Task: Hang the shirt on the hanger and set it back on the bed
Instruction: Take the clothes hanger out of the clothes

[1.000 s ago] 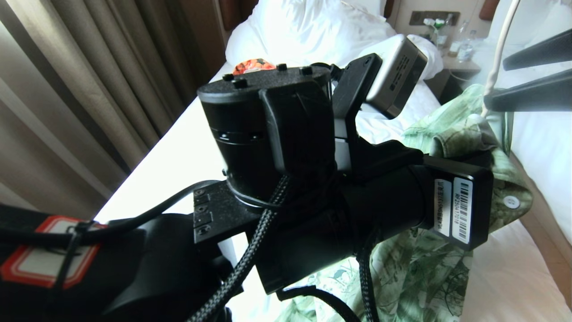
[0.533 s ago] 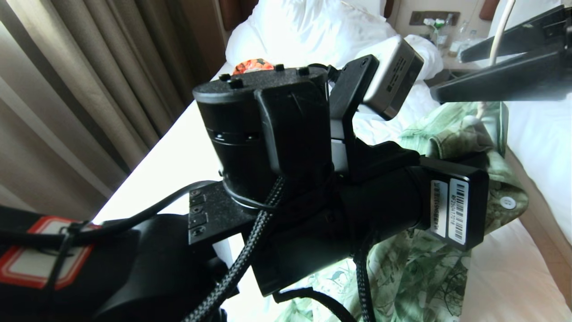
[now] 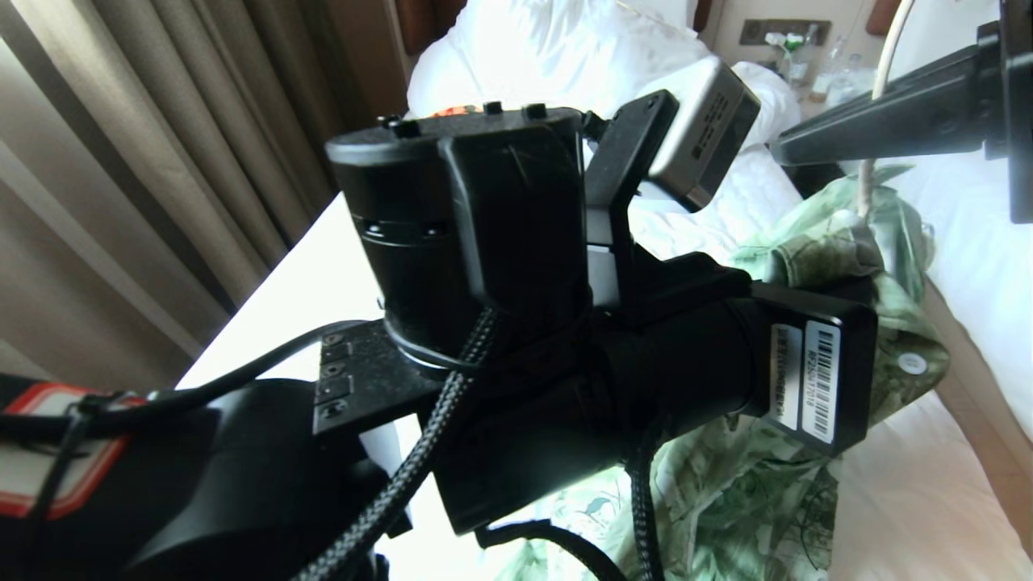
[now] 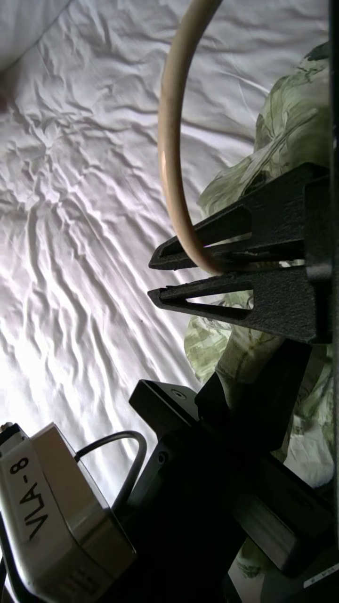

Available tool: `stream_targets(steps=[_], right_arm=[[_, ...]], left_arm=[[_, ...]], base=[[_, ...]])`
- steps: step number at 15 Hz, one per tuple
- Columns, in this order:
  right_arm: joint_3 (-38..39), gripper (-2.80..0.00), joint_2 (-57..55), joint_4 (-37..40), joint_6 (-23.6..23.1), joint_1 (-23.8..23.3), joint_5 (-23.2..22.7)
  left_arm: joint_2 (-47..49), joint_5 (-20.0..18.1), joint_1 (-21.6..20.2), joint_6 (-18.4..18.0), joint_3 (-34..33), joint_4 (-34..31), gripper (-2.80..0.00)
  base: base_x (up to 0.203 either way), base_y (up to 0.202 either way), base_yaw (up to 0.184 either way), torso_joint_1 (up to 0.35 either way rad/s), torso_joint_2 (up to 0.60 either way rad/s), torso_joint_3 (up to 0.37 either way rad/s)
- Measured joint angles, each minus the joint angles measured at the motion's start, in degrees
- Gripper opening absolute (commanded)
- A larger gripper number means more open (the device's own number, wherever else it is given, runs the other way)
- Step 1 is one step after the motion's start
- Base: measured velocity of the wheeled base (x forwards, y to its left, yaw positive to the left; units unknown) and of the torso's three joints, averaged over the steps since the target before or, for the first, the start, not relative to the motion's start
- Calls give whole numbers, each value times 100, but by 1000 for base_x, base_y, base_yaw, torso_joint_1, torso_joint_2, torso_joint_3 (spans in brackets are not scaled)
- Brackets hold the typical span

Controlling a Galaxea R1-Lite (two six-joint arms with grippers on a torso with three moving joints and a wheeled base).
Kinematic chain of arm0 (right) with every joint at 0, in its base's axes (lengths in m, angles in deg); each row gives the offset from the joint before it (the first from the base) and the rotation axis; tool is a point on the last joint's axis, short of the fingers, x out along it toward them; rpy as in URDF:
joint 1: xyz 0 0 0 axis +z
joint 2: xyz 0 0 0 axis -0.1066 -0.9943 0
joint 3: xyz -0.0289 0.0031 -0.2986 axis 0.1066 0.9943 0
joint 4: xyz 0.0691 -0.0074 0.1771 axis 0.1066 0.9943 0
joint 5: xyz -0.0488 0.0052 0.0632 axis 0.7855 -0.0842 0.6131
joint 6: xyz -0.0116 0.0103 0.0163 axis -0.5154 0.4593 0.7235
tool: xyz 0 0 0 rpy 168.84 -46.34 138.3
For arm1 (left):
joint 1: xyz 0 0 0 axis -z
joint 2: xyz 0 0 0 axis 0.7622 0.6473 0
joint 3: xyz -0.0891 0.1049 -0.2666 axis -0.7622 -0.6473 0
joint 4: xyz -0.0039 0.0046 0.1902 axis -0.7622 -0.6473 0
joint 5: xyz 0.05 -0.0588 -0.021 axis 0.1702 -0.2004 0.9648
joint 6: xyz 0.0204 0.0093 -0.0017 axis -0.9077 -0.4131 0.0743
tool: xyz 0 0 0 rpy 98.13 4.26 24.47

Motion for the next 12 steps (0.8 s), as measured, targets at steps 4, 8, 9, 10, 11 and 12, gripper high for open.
stream_targets(steps=[4,8,9,10,11,12], right_arm=[[0,-280,-15,3,0,58,178],[-2,-280,-20,-54,0,74,218],[-2,-280,-24,-62,-3,76,228],[-2,-280,-26,-95,-3,72,252],[-4,-280,-30,-139,-3,69,316],[-4,-280,-39,-253,0,63,421]], left_arm=[[-74,24,0,0,4,-197,-280],[-100,26,0,1,-18,-199,0],[-105,29,0,-4,-42,-184,0],[-113,26,0,-31,-78,-187,0],[-132,15,0,-95,-116,-178,0],[-171,-9,0,-109,-169,-182,0]], base=[[0,0,0,0,0,0],[0,0,0,0,0,0],[0,0,0,0,0,0],[0,0,0,0,0,0],[0,0,0,0,0,0],[0,0,0,0,0,0]])
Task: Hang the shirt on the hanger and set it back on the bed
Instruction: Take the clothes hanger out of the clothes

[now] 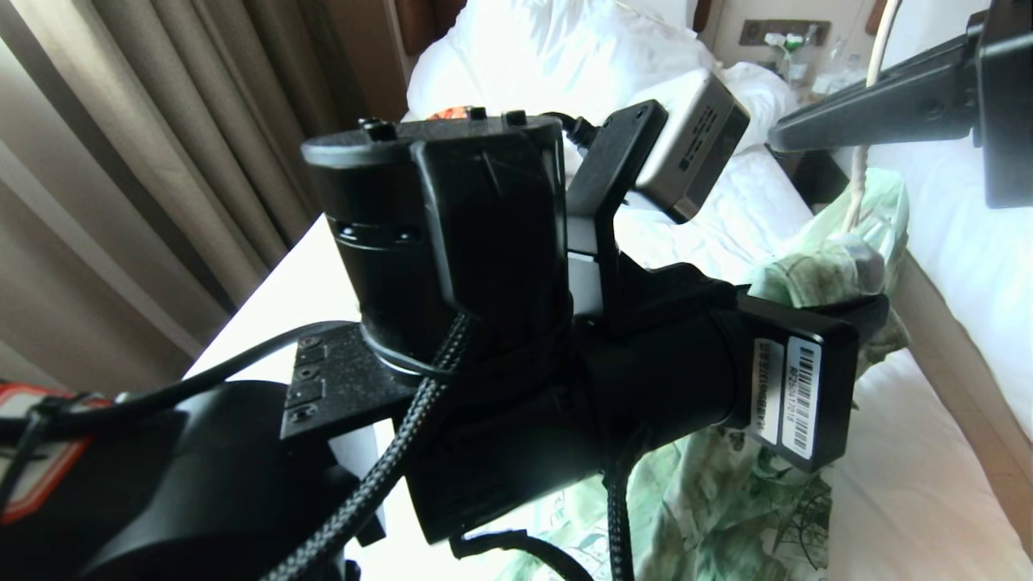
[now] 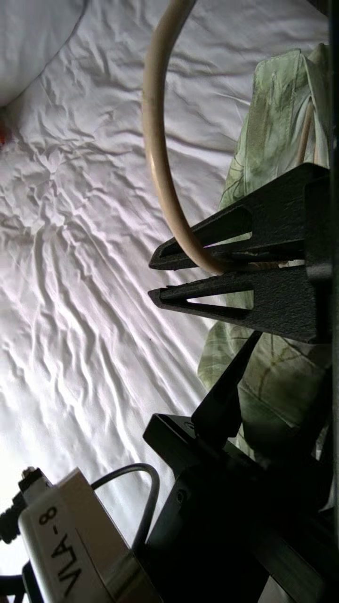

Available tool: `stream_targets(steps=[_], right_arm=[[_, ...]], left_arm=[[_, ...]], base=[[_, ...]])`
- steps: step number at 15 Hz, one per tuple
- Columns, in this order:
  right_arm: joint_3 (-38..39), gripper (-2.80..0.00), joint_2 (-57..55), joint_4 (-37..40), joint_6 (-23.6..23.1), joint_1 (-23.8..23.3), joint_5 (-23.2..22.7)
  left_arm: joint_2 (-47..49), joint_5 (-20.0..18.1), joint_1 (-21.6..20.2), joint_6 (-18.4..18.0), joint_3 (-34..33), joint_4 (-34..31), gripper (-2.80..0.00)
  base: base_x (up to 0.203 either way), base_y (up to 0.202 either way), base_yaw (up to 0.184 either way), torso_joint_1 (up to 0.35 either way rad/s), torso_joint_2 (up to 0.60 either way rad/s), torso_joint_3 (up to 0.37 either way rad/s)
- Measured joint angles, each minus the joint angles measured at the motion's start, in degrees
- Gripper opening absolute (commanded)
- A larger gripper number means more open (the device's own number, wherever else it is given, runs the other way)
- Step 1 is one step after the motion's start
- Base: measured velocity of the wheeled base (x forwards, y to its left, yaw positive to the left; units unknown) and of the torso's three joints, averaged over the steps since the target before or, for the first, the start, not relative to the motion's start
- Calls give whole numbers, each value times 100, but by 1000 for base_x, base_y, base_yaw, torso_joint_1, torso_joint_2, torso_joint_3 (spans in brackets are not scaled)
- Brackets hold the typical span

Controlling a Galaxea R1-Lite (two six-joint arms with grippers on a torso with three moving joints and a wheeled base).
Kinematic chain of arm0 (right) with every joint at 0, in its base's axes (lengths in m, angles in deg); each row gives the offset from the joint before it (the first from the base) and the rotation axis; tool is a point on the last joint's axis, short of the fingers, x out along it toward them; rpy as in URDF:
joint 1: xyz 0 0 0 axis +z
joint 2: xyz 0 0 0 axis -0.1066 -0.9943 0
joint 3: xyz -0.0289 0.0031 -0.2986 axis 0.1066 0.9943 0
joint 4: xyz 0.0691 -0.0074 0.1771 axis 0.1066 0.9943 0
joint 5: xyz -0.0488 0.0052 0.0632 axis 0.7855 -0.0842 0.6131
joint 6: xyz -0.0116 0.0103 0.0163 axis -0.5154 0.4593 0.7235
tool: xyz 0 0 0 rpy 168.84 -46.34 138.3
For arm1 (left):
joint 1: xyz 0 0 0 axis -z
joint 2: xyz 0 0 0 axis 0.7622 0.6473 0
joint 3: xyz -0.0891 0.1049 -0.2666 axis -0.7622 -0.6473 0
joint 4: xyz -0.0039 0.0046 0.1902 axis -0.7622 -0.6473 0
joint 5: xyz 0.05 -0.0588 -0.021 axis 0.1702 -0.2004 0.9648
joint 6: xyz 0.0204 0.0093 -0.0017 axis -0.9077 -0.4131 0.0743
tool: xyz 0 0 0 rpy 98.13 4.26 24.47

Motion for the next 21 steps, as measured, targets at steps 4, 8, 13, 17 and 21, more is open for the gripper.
stream_targets(steps=[4,8,13,17,21], right_arm=[[-18,-280,-48,-142,20,-35,98],[-35,-280,-88,-536,20,-190,203],[-35,-280,-91,-552,22,-389,214],[-35,-280,-85,-739,26,-605,210],[-24,-280,-59,-876,4,-820,182]], left_arm=[[-335,-177,0,-2,-366,-6,0],[-849,-212,-18,-5,-1026,5,0],[-1444,-220,-386,2,-1151,11,0],[-1728,-216,-671,20,-1226,5,-280],[-2018,-227,-995,41,-1386,-17,-280]], base=[[0,0,0,0,0,0],[0,0,0,0,0,0],[0,0,0,0,0,0],[0,0,0,0,0,0],[0,0,0,0,0,0]])
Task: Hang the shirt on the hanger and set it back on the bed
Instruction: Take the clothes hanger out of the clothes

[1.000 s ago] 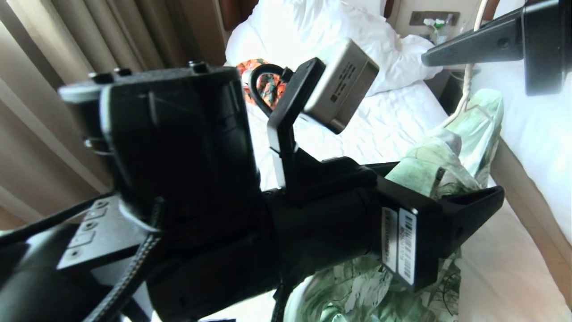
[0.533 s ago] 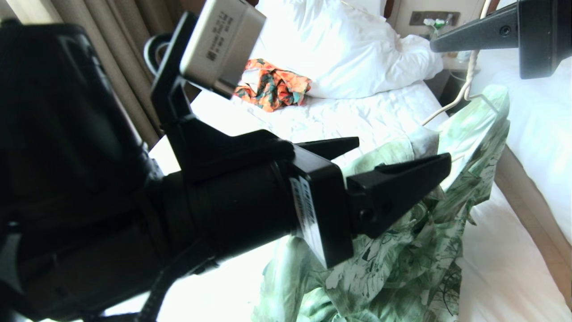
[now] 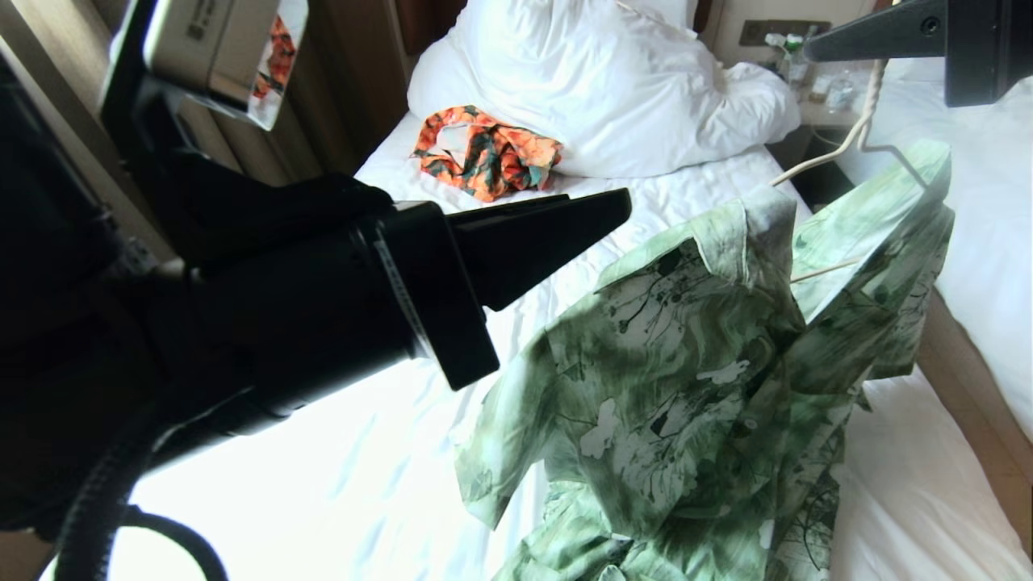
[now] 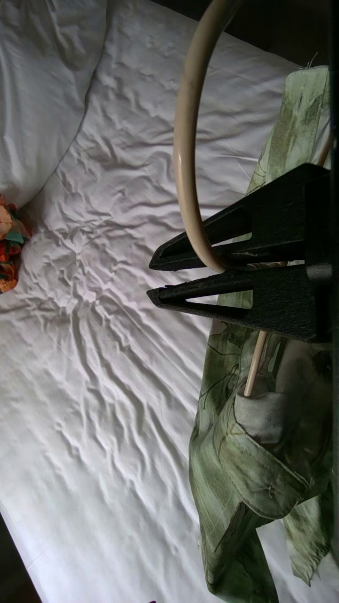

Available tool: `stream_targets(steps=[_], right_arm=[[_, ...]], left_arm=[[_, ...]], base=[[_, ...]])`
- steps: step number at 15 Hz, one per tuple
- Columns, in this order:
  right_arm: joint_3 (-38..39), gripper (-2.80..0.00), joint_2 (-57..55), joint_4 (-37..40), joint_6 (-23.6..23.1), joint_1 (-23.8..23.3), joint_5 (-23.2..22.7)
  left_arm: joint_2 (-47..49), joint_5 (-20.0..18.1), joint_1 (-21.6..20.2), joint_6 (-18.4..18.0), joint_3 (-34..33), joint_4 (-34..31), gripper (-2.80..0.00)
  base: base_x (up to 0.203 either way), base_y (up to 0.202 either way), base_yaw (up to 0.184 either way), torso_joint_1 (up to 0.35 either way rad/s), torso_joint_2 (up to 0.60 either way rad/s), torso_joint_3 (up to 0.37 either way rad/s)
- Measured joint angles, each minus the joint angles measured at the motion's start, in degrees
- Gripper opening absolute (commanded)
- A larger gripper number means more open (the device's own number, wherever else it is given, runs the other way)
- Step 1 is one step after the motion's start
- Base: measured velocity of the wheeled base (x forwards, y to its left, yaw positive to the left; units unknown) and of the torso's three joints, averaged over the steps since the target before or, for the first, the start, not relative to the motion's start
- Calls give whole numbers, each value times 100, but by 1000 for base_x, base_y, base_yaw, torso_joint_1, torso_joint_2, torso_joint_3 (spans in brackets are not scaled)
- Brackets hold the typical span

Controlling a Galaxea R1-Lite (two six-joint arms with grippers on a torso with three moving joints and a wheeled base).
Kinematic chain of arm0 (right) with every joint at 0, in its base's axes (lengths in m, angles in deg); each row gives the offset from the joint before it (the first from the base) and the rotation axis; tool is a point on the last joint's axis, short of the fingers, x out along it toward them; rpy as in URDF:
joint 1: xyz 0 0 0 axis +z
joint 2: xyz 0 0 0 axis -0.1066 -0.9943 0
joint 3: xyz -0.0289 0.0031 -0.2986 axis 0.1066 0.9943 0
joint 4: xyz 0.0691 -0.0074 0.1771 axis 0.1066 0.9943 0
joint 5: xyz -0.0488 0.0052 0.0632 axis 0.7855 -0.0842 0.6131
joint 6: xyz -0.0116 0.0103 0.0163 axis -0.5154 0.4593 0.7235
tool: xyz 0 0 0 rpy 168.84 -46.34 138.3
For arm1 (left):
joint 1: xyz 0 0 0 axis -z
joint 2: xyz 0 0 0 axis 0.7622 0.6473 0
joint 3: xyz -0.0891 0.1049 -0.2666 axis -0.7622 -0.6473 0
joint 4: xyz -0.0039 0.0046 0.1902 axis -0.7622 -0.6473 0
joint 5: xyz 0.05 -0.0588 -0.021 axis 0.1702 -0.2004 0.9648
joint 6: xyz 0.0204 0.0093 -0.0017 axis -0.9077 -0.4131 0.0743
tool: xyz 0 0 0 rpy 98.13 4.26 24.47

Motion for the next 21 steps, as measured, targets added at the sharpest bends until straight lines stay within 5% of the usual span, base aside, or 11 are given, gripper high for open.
stream_targets(steps=[14,21], right_arm=[[-17,-280,181,-936,-61,-864,0],[-6,-280,51,-1704,-74,-979,-157]], left_arm=[[-666,67,-1868,-2,-839,-22,-280],[-706,69,-1976,-9,-843,-24,-280]], base=[[0,0,0,108,-396,-286],[0,0,0,217,-578,-368]])
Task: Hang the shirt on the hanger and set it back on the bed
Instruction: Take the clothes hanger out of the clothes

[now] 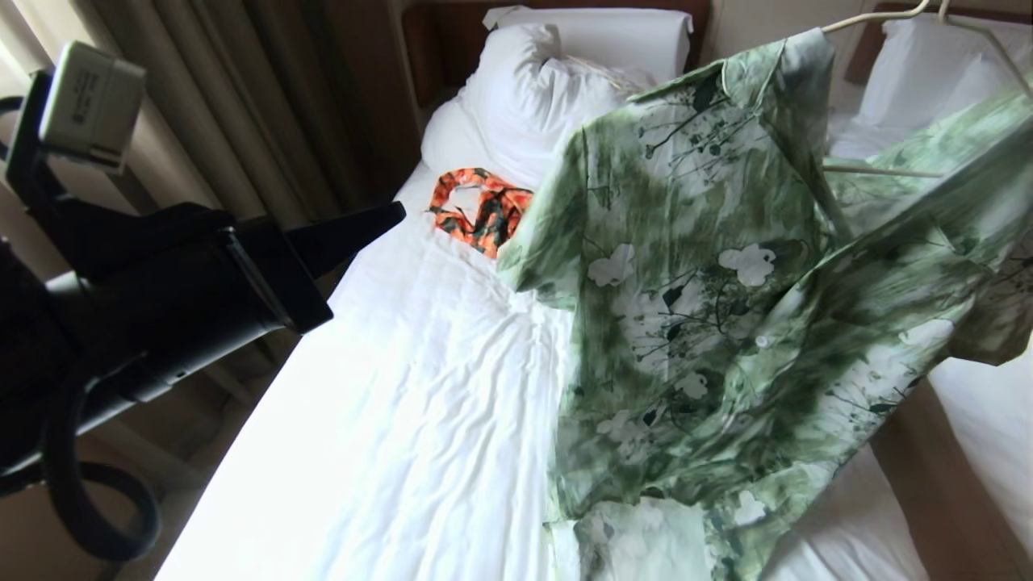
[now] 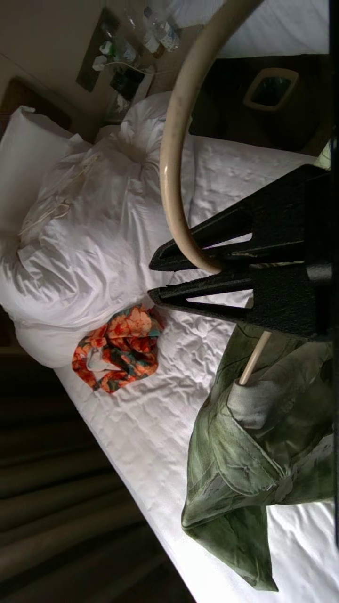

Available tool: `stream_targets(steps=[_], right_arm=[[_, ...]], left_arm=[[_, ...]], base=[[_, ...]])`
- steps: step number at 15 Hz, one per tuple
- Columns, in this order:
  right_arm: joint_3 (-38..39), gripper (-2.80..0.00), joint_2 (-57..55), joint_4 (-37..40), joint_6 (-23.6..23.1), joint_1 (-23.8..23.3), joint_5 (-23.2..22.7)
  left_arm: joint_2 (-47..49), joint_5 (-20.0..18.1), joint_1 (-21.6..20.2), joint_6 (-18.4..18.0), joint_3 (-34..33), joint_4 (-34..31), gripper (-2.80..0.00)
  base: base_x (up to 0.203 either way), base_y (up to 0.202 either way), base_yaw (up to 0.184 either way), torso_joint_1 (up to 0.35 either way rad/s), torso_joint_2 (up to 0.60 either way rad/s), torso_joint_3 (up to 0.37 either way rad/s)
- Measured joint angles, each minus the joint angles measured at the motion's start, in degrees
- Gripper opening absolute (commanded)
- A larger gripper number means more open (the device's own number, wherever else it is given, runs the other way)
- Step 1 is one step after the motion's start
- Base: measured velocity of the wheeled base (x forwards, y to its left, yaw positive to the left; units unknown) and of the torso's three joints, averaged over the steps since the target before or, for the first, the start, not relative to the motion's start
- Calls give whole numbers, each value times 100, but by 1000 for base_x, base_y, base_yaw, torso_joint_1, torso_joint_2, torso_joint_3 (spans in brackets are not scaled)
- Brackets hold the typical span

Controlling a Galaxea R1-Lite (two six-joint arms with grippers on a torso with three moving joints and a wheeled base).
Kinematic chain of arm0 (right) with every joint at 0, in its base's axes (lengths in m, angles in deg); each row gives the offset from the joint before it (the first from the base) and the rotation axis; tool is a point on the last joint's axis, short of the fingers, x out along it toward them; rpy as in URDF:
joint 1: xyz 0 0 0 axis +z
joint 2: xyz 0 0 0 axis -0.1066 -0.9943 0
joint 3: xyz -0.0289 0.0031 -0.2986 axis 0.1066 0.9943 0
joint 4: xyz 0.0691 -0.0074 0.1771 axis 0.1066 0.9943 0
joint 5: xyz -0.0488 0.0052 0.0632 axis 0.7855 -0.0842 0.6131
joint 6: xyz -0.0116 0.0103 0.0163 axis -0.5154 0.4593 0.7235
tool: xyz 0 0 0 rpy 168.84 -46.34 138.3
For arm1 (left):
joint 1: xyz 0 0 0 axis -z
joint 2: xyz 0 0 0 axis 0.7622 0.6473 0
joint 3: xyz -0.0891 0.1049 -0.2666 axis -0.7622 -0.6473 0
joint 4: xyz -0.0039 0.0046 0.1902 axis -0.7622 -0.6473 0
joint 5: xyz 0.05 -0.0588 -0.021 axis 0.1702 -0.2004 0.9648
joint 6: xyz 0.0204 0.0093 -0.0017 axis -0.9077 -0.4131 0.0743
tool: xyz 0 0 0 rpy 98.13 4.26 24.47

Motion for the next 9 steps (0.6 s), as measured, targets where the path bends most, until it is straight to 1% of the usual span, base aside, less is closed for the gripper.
stream_targets(steps=[6,7,9], right_arm=[[0,-280,-61,-58,-2,-50,-3],[0,-280,-71,-58,0,-58,-3],[15,-280,-83,-60,9,-64,-8]], left_arm=[[11,11,-1,-4,20,-12,-280],[16,11,-1,-7,26,-71,-280],[13,5,-1,0,112,-505,-280]], base=[[0,0,0,168,-401,-242],[0,0,0,149,-354,-207],[0,0,0,150,-347,-192]])
